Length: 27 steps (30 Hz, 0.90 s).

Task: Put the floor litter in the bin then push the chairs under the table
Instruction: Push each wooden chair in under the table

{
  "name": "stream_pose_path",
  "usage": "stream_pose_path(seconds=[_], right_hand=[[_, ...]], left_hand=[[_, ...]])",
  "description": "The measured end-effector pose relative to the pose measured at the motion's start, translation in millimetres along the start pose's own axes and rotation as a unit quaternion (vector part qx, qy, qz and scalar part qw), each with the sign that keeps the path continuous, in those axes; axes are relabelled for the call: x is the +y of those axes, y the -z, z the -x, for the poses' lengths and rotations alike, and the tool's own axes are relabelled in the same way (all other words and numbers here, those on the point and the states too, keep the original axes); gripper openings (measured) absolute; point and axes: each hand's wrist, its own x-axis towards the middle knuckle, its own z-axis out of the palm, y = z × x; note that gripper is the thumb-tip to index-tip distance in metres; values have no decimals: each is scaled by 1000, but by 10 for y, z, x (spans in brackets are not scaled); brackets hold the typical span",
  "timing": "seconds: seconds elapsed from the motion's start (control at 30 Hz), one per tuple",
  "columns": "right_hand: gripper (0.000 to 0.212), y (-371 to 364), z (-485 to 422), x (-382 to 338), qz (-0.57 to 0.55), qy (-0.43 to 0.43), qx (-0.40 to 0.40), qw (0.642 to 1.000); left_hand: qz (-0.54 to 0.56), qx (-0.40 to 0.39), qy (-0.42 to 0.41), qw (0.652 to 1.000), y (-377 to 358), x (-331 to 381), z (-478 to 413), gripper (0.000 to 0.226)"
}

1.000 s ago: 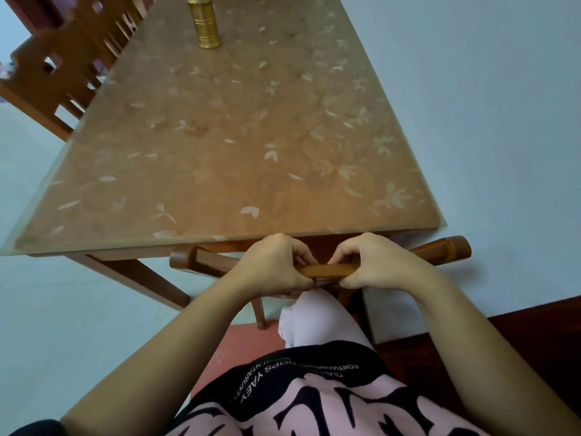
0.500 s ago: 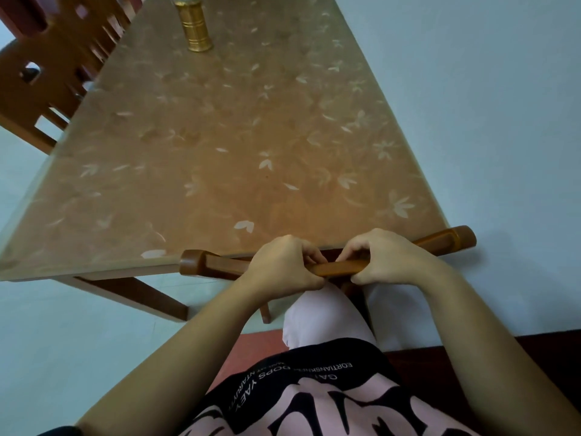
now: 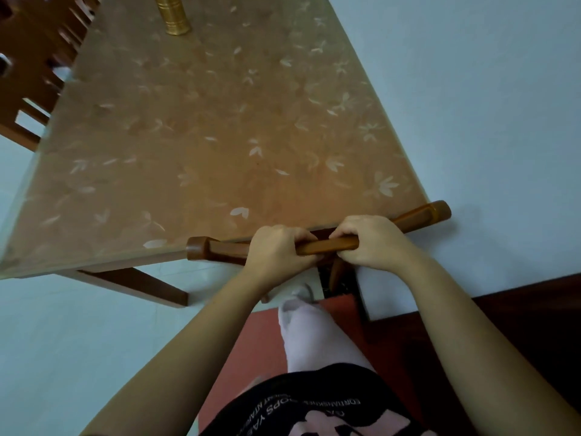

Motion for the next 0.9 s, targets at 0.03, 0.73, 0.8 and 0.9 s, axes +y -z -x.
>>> stream_pose_path(seconds=[0.03,0.73,0.8,0.9], right_hand=[[25,-33,42,-26,2,7,25,1000],[43,-345,-219,-1548,94,208,167,959],[42,-440,-330,-1832,97,234,159,954],[44,-645,-481,-2299,102,262,146,949]], left_hand=[[-1,27,-5,1000,-16,-7,50,27],[-176,324,210,906,589,-391,1123,34],[-184,339,235,892,720,-594,1282,34],[-184,365,266,873,946,-934,1555,37]])
